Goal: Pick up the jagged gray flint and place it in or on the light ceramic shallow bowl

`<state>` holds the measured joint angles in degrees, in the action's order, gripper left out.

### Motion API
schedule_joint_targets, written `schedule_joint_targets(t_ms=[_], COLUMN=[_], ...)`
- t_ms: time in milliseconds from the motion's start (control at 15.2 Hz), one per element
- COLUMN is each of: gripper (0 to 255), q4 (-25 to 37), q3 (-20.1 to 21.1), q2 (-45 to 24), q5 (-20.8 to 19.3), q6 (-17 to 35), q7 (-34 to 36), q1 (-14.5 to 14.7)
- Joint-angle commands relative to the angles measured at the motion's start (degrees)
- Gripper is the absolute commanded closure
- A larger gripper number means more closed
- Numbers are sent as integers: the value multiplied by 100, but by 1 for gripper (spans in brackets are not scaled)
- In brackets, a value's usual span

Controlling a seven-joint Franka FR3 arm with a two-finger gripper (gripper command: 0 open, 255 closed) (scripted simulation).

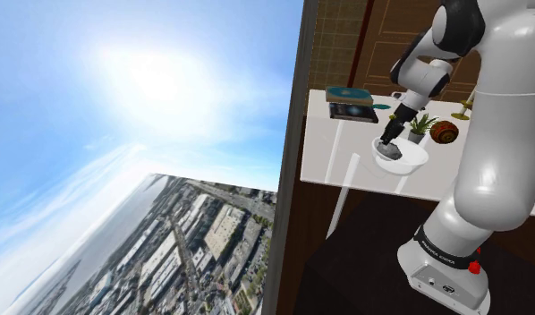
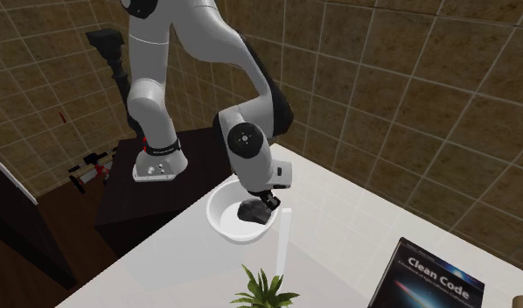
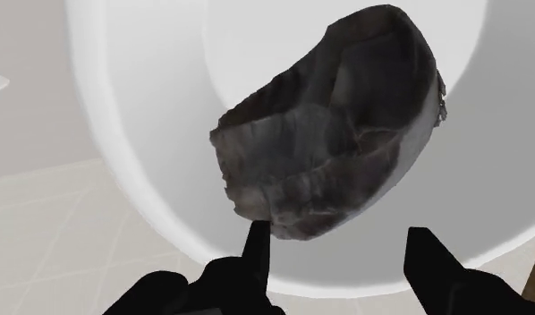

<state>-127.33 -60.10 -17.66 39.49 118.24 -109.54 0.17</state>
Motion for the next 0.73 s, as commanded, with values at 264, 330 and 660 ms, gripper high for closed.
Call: schedule_joint_targets(t_ms=[264,330,660], gripper=[255,255,0], q4=[-601,-590,-1936], q3=[-942,-1106,-1376], q2=[386,454,3622], q5=[-1026,-1102,-5910], q6=[-58,-105,2278], q7=[620,682,3026], q1=[1306,1461,1842])
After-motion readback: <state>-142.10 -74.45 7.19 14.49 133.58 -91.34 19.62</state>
